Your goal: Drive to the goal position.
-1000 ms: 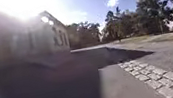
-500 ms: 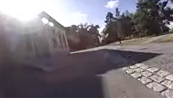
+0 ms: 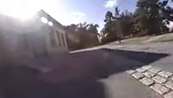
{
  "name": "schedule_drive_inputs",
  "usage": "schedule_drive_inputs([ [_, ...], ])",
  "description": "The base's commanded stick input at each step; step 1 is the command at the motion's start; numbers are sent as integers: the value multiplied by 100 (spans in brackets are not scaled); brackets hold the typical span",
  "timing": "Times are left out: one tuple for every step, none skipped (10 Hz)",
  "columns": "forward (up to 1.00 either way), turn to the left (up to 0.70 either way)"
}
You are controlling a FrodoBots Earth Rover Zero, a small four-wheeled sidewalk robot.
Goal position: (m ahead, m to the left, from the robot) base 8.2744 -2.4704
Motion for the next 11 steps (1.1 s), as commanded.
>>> schedule_drive_inputs([
  [66, 0],
  [66, 0],
  [66, 0],
  [66, 0],
  [66, 0],
  [66, 0],
  [66, 0],
  [66, 0],
  [66, 0],
  [66, 0],
  [66, 0],
])
